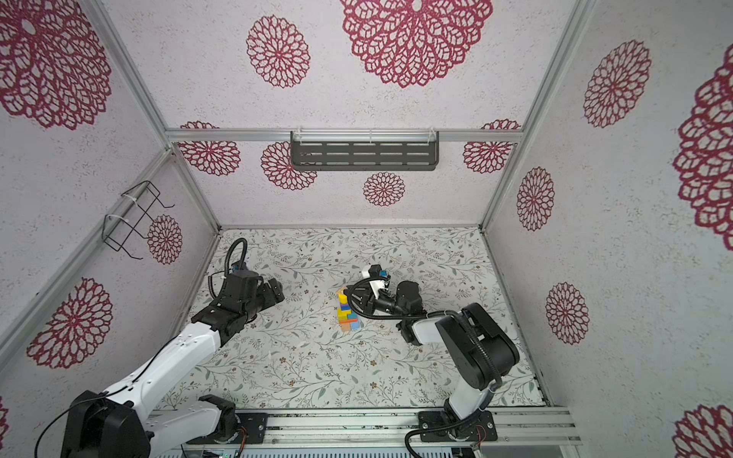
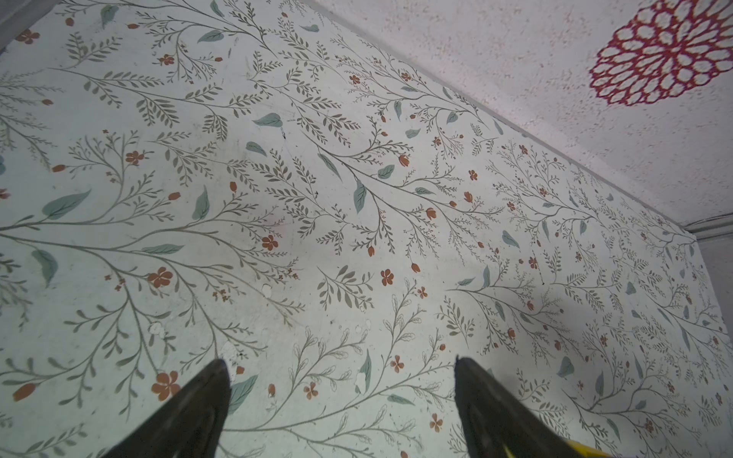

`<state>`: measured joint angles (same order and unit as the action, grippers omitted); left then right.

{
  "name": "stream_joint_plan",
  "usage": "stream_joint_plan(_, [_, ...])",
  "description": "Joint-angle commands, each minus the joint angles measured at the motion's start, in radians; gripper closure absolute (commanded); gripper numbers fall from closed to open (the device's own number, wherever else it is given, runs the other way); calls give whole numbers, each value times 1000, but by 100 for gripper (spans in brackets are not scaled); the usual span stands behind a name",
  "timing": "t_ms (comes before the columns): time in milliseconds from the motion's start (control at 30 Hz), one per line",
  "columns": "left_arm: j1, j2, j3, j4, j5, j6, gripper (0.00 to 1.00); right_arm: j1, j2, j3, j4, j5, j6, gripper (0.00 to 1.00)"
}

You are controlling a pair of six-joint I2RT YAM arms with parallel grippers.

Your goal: Build the wood block tower

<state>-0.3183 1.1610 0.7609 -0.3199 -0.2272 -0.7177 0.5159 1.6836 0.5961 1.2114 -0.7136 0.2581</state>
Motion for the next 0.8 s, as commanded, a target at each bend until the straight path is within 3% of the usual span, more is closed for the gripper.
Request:
stream_joint_plan(0, [-3, -1, 19, -4, -14, 2, 9, -8, 5, 23, 59, -33, 19, 84])
stream_joint_plan(767, [-3, -7, 23, -14, -17, 5, 9, -11, 13, 33, 79, -41, 50, 82])
